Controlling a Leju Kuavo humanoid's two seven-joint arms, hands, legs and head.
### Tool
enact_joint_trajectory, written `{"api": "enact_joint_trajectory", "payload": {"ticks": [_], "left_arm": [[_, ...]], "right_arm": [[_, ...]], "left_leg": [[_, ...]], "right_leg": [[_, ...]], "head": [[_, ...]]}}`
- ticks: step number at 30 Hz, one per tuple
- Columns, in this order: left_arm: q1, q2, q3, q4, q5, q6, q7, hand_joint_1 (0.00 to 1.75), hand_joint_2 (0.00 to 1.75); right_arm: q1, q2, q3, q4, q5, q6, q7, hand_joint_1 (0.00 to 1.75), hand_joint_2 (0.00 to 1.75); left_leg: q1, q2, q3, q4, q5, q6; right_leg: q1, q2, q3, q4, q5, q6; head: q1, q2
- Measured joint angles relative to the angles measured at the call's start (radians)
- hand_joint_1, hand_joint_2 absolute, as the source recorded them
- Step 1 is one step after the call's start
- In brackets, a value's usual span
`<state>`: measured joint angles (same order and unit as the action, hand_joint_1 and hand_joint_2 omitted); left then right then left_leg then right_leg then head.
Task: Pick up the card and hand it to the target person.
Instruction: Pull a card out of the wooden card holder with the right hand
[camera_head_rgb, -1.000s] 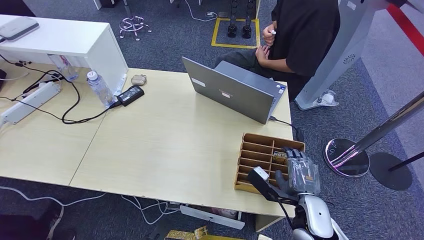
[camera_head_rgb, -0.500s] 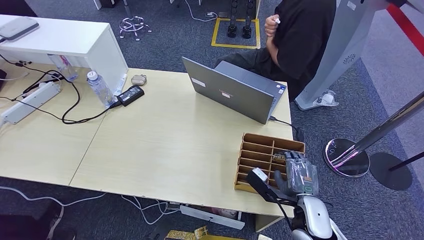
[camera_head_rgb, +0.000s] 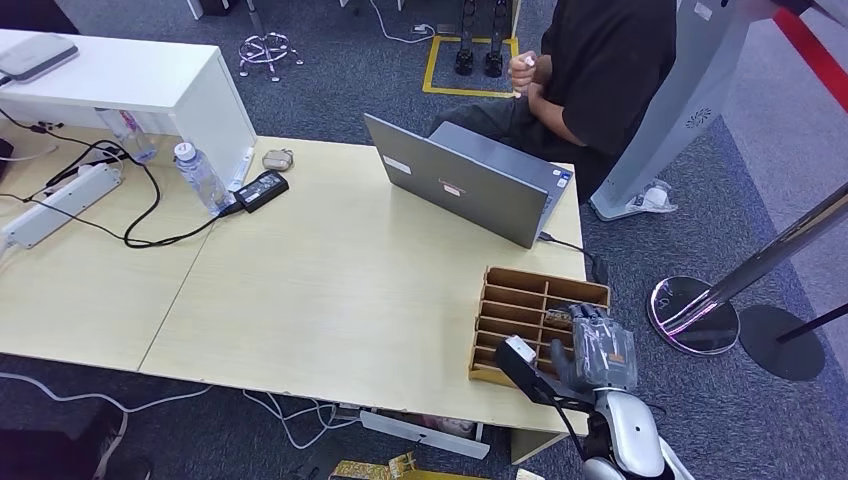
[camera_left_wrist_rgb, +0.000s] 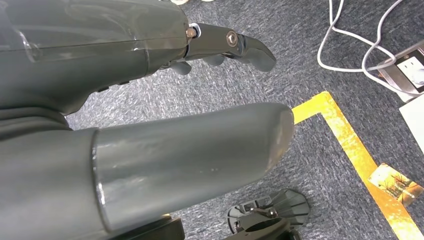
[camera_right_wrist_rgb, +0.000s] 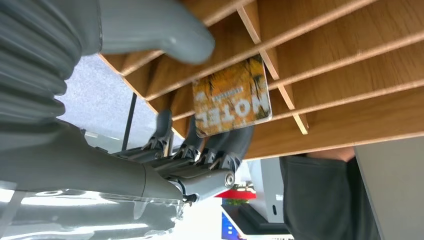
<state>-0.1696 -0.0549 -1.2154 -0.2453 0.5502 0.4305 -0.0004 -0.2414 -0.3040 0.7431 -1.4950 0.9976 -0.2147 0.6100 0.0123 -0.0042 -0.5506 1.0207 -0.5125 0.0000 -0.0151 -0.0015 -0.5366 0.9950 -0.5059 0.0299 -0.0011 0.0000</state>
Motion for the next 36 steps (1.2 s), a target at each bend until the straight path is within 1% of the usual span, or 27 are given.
{"api": "enact_joint_trajectory", "payload": {"ticks": [1,3,16,36], "left_arm": [[0.0,0.0,0.0,0.0,0.0,0.0,0.0,0.0,0.0],[0.0,0.0,0.0,0.0,0.0,0.0,0.0,0.0,0.0],[0.0,0.0,0.0,0.0,0.0,0.0,0.0,0.0,0.0],[0.0,0.0,0.0,0.0,0.0,0.0,0.0,0.0,0.0]], "right_arm": [[-0.001,0.0,0.0,0.0,0.0,-0.002,0.0,1.37,1.75],[-0.004,0.0,0.0,0.0,0.0,-0.004,0.0,1.4,1.75],[-0.006,0.001,0.0,0.005,0.0,-0.009,-0.003,1.34,1.75],[-0.007,0.001,0.0,0.005,0.006,-0.013,-0.003,1.37,1.75]], "left_leg": [[0.0,0.0,0.0,0.0,0.0,0.0],[0.0,0.0,0.0,0.0,0.0,0.0],[0.0,0.0,0.0,0.0,0.0,0.0],[0.0,0.0,0.0,0.0,0.0,0.0]], "right_leg": [[0.0,0.0,0.0,0.0,0.0,0.0],[0.0,0.0,0.0,0.0,0.0,0.0],[0.0,0.0,0.0,0.0,0.0,0.0],[0.0,0.0,0.0,0.0,0.0,0.0]], "head": [[0.0,0.0],[0.0,0.0],[0.0,0.0],[0.0,0.0]]}}
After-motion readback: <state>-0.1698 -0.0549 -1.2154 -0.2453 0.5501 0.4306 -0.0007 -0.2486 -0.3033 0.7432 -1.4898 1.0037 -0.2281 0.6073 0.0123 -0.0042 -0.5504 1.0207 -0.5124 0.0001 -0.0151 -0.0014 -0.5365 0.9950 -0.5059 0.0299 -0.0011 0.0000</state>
